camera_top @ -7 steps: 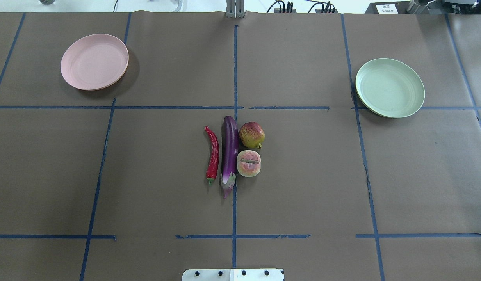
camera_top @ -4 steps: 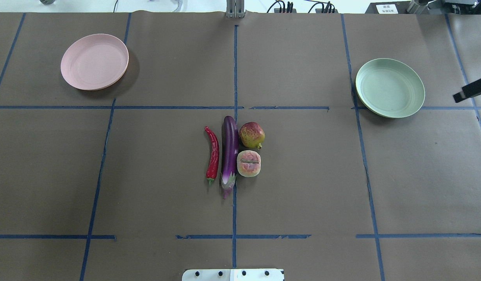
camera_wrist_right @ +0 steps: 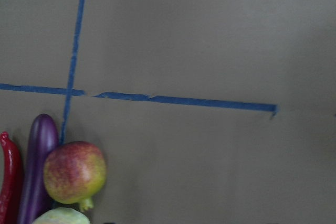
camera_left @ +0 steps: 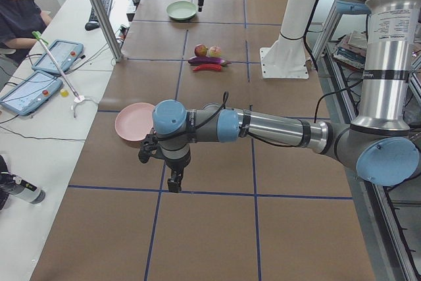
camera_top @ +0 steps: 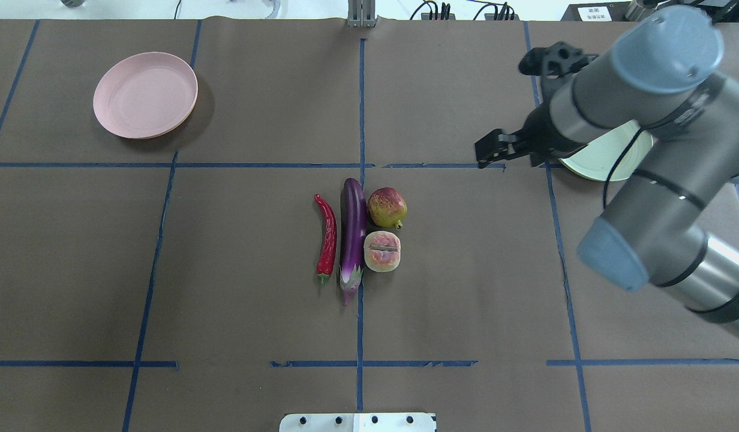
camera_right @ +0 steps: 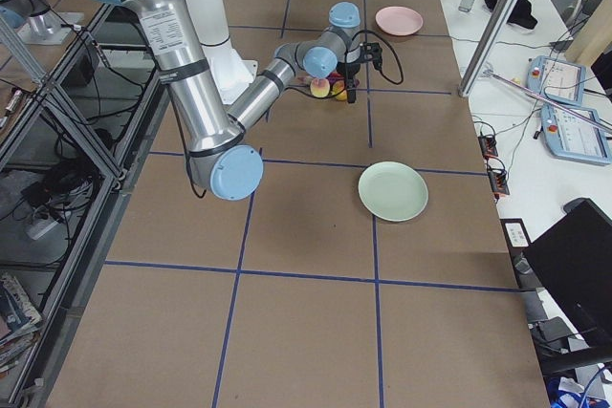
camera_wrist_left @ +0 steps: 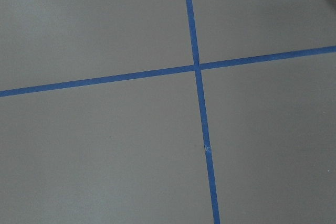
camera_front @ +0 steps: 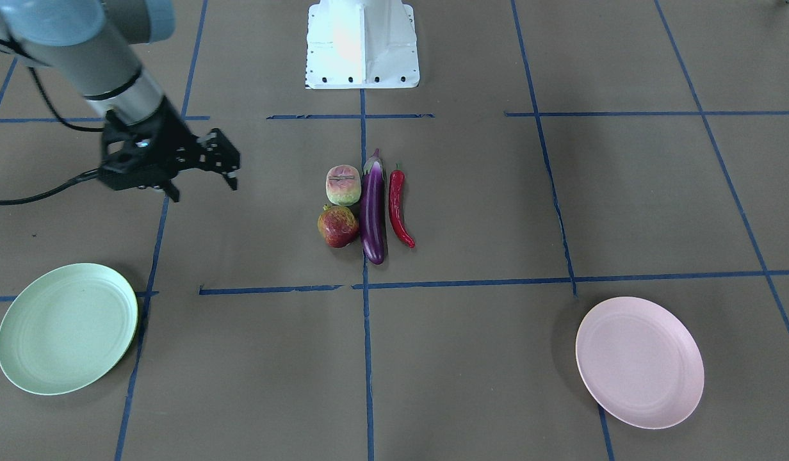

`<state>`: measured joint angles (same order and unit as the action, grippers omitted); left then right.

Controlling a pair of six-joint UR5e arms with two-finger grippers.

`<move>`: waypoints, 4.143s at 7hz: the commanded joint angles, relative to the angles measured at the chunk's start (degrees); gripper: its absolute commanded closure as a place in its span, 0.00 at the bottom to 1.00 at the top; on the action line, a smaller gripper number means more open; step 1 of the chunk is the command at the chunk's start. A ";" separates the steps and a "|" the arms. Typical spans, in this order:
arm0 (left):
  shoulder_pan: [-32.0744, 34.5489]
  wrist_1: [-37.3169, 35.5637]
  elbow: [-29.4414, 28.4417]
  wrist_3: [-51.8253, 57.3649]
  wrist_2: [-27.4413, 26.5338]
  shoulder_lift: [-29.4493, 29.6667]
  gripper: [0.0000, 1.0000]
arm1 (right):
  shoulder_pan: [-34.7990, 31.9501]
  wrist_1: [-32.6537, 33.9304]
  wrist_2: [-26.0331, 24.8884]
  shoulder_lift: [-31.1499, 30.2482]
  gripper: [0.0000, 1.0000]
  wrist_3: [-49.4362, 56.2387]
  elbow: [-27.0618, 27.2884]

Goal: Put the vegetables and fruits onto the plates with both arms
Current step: 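Move the right gripper down to the pink-yellow peach, then close the right gripper on the peach and lift it, then carry the peach to the pale green plate and release it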

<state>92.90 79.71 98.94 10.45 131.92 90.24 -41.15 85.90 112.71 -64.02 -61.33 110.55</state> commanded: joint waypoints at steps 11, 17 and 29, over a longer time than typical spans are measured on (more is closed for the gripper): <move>-0.44 -0.08 -0.15 -0.08 0.00 -0.06 0.00 | 20.40 4.19 -20.60 13.30 0.05 -15.57 -16.06; -0.44 0.01 -0.06 0.01 0.00 0.03 0.00 | 4.64 5.07 -5.27 9.82 1.00 -8.41 -6.34; -0.53 -0.17 1.43 0.01 0.09 -0.06 0.00 | -19.15 -15.50 10.25 -11.04 0.28 39.01 -25.29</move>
<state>92.44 79.62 100.38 10.46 131.95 90.18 -60.40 70.54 122.86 -74.99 -22.36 85.55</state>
